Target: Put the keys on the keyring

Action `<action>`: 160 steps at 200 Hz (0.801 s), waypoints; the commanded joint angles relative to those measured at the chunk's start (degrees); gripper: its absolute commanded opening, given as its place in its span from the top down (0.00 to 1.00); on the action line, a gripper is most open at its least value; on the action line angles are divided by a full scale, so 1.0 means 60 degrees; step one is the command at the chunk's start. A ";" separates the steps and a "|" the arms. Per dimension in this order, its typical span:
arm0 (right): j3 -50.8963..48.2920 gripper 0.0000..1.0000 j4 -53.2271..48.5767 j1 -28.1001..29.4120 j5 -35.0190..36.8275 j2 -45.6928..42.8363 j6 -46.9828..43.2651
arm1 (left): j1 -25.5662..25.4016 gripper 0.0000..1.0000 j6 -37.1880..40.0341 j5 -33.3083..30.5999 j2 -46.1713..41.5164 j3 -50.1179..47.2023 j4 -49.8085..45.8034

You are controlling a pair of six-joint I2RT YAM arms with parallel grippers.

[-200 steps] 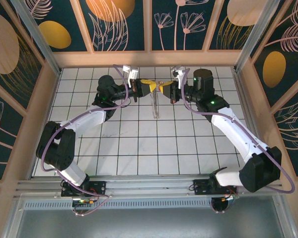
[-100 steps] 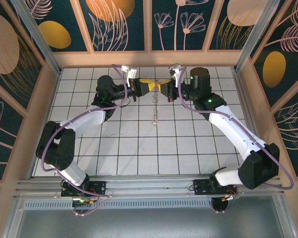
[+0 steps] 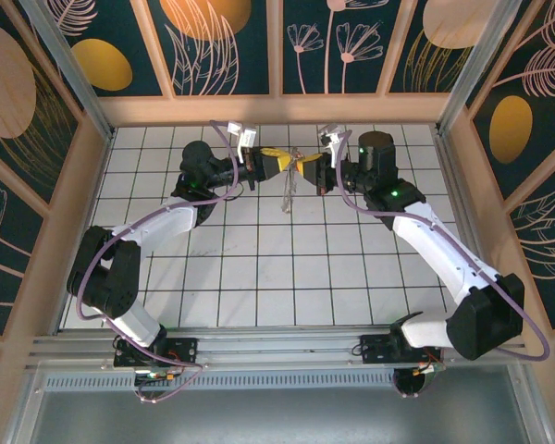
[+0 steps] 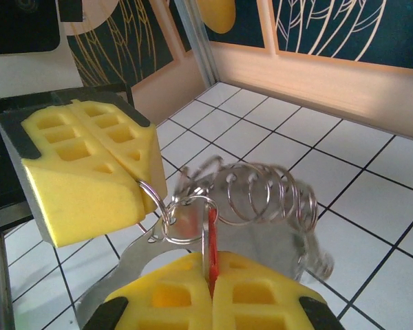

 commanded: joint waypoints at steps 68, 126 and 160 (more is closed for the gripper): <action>0.0327 1.00 0.0487 0.0308 0.0132 0.0581 0.0117 | -0.0051 1.00 -0.0150 0.0337 -0.0113 -0.0009 0.0763; 0.0085 1.00 0.0387 0.0079 0.0456 0.0178 0.0088 | -0.0051 1.00 -0.0127 0.0322 -0.0120 -0.0053 0.0763; -0.0184 1.00 0.0409 -0.0259 0.0487 -0.0220 0.0190 | -0.0052 1.00 -0.0105 0.0337 -0.0128 -0.0053 0.0734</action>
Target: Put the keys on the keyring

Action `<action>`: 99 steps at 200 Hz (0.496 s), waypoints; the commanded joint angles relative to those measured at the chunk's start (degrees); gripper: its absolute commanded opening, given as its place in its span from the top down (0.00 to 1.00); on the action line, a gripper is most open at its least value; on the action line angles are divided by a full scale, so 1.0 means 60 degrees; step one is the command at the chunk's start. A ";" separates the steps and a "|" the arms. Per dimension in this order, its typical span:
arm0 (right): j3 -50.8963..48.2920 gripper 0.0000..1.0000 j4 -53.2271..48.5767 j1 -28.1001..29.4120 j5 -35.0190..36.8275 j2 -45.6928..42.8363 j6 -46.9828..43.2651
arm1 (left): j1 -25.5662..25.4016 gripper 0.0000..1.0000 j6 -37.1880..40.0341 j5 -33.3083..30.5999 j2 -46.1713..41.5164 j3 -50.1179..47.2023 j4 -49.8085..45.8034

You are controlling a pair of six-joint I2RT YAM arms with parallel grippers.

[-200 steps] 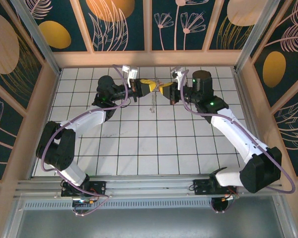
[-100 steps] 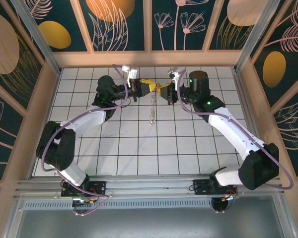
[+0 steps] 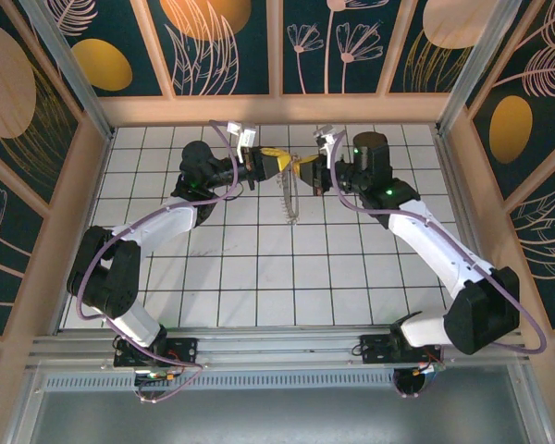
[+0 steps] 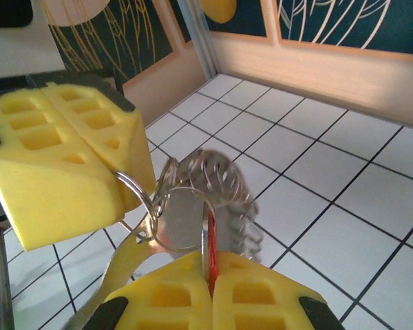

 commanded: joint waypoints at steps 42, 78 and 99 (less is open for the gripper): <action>-0.0073 1.00 0.0218 -0.0429 0.0346 -0.0485 0.0161 | -0.0053 1.00 -0.0033 0.0348 -0.0160 -0.0039 0.0665; 0.0001 1.00 0.0359 -0.0375 0.0110 -0.0290 0.0277 | -0.0051 1.00 -0.0047 0.0363 -0.0160 -0.0018 0.0650; 0.0087 1.00 0.0449 -0.0284 0.0076 -0.0164 0.0322 | -0.0051 1.00 -0.0043 0.0377 -0.0152 -0.0013 0.0650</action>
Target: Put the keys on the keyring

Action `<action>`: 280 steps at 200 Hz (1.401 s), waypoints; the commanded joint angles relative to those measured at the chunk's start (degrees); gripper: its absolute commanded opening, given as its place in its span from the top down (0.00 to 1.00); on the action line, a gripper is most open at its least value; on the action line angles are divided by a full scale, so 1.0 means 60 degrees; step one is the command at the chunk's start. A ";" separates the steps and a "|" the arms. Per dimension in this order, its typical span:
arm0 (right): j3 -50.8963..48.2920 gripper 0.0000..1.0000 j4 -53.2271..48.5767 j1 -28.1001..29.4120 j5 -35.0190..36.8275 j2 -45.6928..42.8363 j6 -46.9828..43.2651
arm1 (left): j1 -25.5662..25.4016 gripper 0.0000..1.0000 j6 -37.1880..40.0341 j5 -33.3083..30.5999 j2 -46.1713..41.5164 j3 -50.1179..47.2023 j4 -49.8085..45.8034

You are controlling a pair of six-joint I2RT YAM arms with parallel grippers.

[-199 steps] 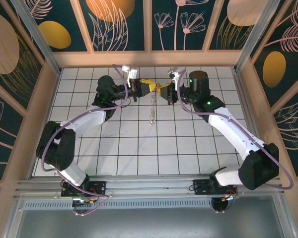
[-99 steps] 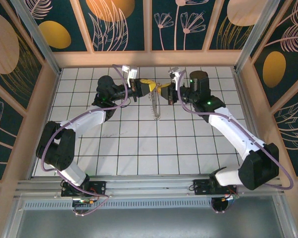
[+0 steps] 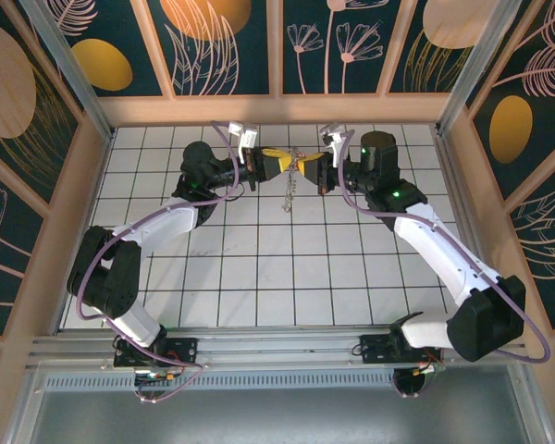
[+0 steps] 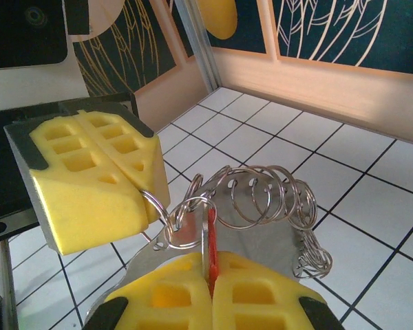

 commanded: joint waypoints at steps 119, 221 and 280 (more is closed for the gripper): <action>0.0463 1.00 0.0450 0.0046 0.0322 0.0390 0.0203 | -0.0059 1.00 -0.0136 0.0313 -0.0050 -0.0004 0.0755; -0.1281 1.00 0.1299 -0.0120 0.0061 -0.0102 0.0690 | -0.0059 1.00 -0.0489 0.0062 -0.0191 -0.0050 0.1283; -0.0829 1.00 0.1687 0.0386 -0.0228 0.0511 0.0883 | -0.0059 1.00 -0.0517 0.0048 -0.0133 -0.0119 0.1328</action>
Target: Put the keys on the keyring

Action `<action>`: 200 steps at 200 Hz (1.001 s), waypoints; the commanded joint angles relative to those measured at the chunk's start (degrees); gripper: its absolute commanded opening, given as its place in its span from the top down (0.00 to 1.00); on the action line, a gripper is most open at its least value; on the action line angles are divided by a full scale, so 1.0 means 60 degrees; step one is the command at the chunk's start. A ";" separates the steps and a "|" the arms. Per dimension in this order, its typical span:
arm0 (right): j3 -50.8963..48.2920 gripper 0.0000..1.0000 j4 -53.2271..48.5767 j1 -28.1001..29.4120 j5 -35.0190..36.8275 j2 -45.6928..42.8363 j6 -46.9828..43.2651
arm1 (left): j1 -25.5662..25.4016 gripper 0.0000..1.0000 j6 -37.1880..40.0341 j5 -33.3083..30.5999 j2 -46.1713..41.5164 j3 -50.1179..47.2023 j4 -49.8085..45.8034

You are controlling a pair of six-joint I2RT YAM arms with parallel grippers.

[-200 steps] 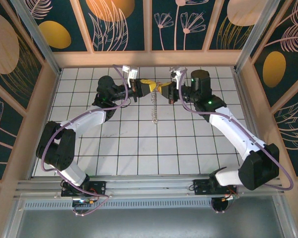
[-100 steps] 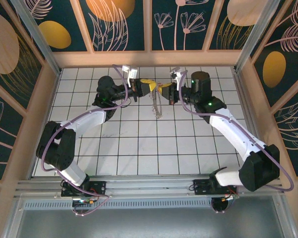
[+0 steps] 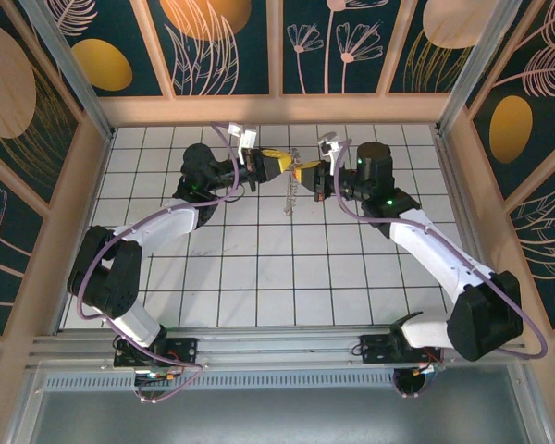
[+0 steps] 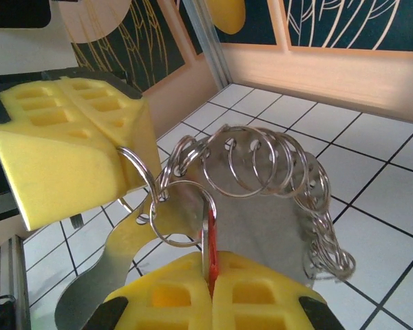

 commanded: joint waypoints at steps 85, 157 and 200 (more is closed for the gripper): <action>0.0635 1.00 -0.0079 0.0525 0.0471 0.0660 -0.0028 | -0.0011 1.00 -0.0214 0.0188 -0.0065 0.0008 0.1161; 0.1003 1.00 -0.1066 0.0121 0.0711 0.0229 -0.0529 | -0.0019 1.00 -0.0103 0.0318 -0.0094 0.0011 0.0974; 0.1342 1.00 -0.1414 0.0126 0.0856 0.0273 -0.0758 | -0.0019 1.00 -0.0025 0.0350 -0.0142 0.0016 0.0876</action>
